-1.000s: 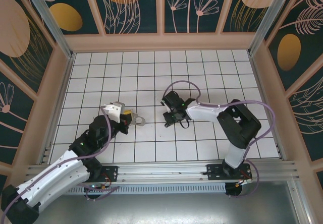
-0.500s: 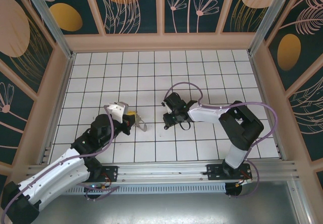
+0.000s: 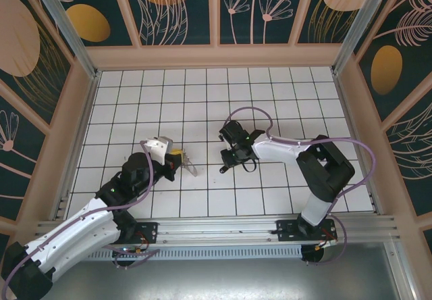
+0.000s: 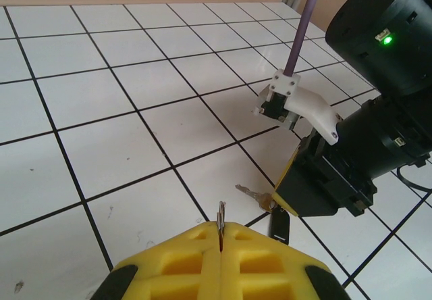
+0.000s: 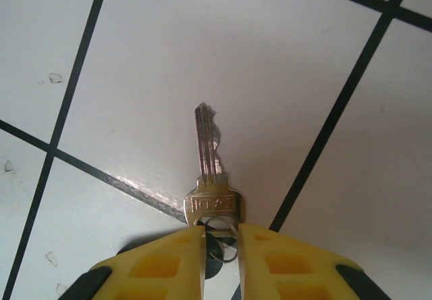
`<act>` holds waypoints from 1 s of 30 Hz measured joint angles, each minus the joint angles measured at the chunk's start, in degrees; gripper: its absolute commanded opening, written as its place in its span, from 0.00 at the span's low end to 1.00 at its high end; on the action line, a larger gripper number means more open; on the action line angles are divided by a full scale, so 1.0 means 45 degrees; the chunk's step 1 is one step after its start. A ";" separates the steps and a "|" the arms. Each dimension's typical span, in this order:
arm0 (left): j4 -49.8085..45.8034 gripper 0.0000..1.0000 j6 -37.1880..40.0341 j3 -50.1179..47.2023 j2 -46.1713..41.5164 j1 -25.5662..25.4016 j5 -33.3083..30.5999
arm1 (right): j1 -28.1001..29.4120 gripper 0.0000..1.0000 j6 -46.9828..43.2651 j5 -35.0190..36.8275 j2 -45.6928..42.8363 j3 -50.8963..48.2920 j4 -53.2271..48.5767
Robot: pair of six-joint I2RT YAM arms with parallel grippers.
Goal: Put the keys on the keyring
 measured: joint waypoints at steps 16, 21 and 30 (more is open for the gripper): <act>0.0277 0.00 0.0044 0.0000 -0.0015 0.0000 0.0092 | -0.0777 0.27 0.0141 -0.1433 -0.0335 -0.0005 -0.0107; 0.0316 0.00 0.0092 0.0000 -0.0029 0.0000 0.0092 | -0.0869 0.26 0.0136 -0.1758 -0.0316 -0.0078 -0.0107; 0.0330 0.00 0.0092 0.0000 -0.0219 0.0000 0.0092 | -0.0869 0.25 0.0136 -0.2239 0.0068 -0.0155 -0.0029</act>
